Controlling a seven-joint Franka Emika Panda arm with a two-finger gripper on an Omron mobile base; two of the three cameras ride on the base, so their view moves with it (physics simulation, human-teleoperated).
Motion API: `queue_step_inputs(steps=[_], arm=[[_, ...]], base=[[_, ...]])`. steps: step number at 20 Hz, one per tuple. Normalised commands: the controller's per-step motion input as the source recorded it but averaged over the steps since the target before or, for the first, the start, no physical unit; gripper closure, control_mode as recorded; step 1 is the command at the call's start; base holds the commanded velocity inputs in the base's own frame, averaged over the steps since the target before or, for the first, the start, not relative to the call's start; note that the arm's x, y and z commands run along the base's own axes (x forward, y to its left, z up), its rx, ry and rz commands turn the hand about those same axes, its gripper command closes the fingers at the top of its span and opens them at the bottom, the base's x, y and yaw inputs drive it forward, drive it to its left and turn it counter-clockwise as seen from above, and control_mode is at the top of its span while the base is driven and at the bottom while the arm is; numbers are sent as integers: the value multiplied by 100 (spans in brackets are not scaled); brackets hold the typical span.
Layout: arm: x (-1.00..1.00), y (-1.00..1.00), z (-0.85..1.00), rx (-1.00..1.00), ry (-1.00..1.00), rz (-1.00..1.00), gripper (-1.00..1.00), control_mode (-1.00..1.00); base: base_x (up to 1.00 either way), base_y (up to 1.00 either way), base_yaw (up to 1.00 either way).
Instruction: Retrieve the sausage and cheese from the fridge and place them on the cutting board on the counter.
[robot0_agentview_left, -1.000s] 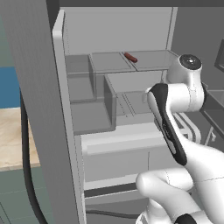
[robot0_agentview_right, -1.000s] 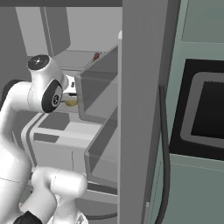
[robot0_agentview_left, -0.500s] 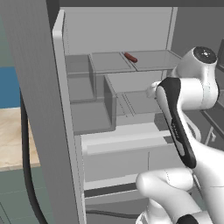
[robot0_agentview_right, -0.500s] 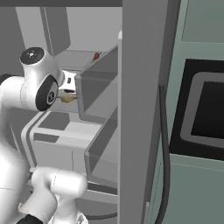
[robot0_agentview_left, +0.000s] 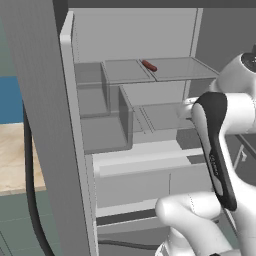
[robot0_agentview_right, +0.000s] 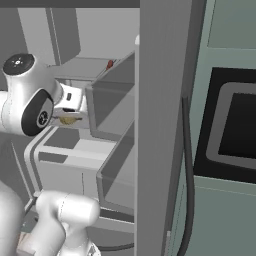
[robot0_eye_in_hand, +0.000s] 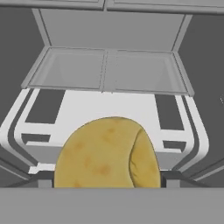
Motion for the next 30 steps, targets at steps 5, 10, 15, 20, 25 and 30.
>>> queue_step_inputs(steps=[5,10,15,20,25,30], arm=[[-24,0,3,0,0,0,100,100],[0,0,0,0,0,0,100,100],[0,0,0,0,0,0,100,100],[0,0,0,0,0,0,100,100],[0,0,0,0,0,0,100,100],[0,0,0,0,0,0,100,100]], base=[[-3,0,0],[-40,0,0],[-79,0,6],[-62,4,16],[-42,0,42],[-62,0,74]])
